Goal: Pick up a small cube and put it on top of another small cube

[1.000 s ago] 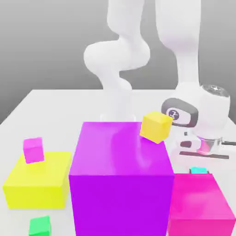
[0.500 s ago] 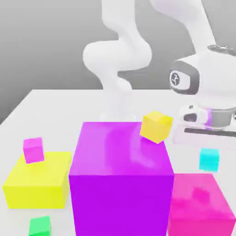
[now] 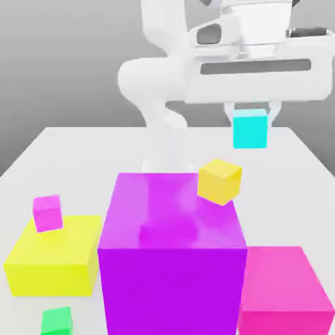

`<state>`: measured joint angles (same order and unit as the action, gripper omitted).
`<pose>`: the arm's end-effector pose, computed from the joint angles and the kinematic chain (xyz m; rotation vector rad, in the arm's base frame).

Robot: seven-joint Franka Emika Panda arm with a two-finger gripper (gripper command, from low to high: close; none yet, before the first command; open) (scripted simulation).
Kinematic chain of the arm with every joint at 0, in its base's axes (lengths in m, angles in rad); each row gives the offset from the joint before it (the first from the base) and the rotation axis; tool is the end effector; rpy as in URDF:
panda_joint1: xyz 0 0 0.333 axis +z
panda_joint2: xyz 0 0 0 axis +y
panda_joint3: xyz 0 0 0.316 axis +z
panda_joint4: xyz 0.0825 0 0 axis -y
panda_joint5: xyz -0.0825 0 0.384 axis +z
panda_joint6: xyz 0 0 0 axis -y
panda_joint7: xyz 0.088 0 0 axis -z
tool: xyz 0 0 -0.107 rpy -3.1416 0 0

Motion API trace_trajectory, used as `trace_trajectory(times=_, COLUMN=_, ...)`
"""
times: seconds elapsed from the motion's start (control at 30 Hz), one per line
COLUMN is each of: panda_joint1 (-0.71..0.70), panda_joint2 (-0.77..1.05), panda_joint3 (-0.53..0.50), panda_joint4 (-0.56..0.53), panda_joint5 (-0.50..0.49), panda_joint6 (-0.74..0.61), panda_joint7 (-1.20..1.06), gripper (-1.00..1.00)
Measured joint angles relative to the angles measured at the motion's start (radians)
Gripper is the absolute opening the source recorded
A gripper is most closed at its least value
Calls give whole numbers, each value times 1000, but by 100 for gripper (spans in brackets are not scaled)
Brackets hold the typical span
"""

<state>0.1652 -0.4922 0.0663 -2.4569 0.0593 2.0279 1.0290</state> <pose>0.3926 0.0974 0.4776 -2.8247 1.2427 -0.0578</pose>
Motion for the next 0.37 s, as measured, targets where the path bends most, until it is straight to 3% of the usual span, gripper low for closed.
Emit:
trace_trajectory(times=0.07, panda_joint1=7, panda_joint2=-18, panda_joint3=-9, panda_joint4=-35, panda_joint5=-16, panda_joint6=-27, panda_joint7=-62, gripper=-100)
trace_trajectory(times=0.17, panda_joint1=10, panda_joint2=12, panda_joint3=-9, panda_joint4=-114, panda_joint5=-21, panda_joint6=66, panda_joint7=-84, gripper=-100)
trace_trajectory(times=0.2, panda_joint1=10, panda_joint2=25, panda_joint3=-7, panda_joint4=-140, panda_joint5=-20, panda_joint6=104, panda_joint7=-86, gripper=100)
trace_trajectory(times=0.37, panda_joint1=10, panda_joint2=25, panda_joint3=-7, panda_joint4=-140, panda_joint5=-20, panda_joint6=104, panda_joint7=-86, gripper=100)
